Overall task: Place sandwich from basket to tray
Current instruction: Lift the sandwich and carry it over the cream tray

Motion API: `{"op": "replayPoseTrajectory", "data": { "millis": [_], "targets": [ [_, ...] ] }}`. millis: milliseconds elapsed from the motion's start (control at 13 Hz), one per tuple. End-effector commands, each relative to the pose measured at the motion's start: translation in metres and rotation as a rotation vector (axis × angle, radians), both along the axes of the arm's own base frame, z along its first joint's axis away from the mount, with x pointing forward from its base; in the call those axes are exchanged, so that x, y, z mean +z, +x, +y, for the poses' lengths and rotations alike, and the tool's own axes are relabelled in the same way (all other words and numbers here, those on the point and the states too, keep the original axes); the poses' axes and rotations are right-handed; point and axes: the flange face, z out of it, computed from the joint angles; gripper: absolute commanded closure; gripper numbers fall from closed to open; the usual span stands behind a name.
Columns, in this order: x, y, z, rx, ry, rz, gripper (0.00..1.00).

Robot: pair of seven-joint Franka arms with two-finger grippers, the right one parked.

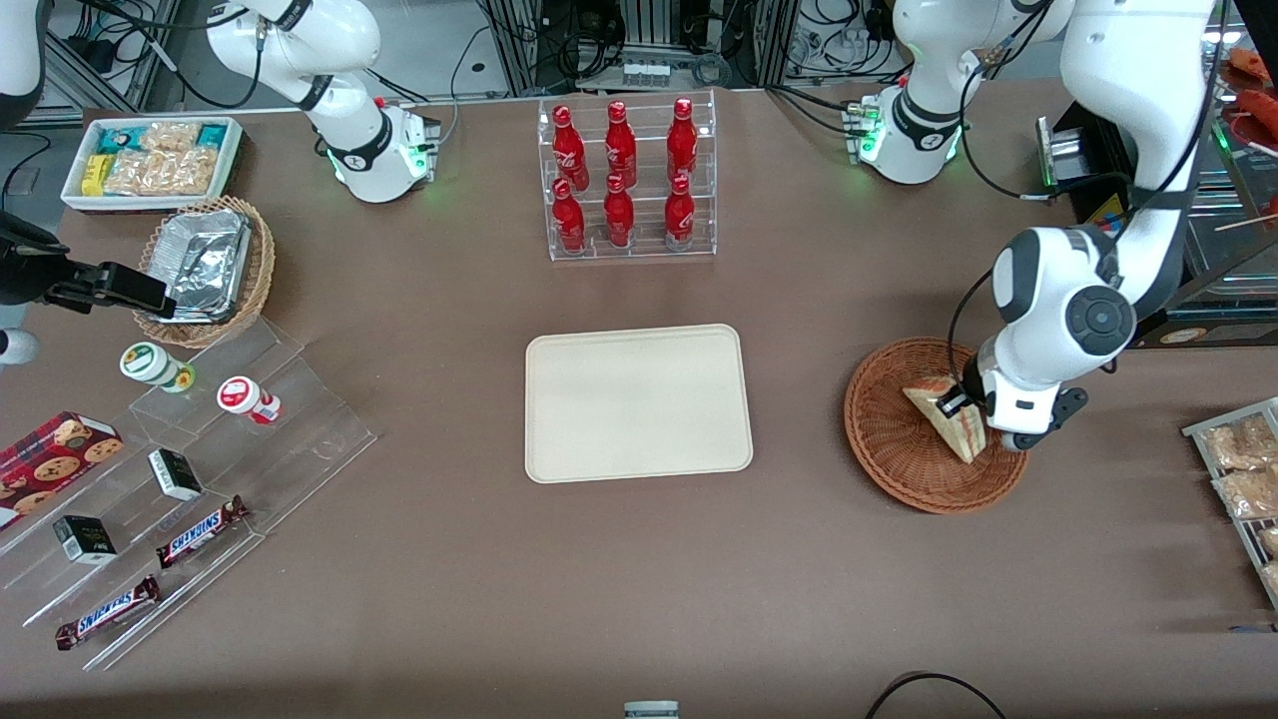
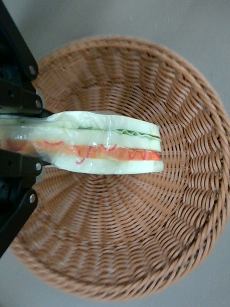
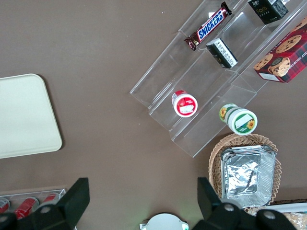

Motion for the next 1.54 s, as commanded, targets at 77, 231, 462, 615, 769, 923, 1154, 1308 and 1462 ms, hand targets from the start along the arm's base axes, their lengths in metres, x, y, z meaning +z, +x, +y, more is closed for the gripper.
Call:
{"op": "replayPoseTrajectory", "data": {
  "millis": [77,231,462,615,769,923,1154,1308,1462],
  "targets": [
    [0.054,0.009,-0.037,-0.124,0.006,0.037,1.0],
    [0.066,0.011,-0.071,-0.243,-0.011,0.039,1.0],
    [0.059,0.008,-0.162,-0.388,-0.036,0.033,1.0],
    [0.047,0.0,-0.228,-0.412,-0.041,0.038,1.0],
    [0.038,-0.003,-0.275,-0.433,-0.046,0.033,1.0],
    [0.026,-0.007,-0.316,-0.447,-0.052,0.033,1.0],
    [0.006,-0.022,-0.374,-0.447,-0.054,0.034,1.0],
    [-0.002,-0.03,-0.413,-0.447,-0.061,0.022,1.0],
    [-0.012,-0.04,-0.447,-0.441,-0.07,0.009,1.0]
  ]
}}
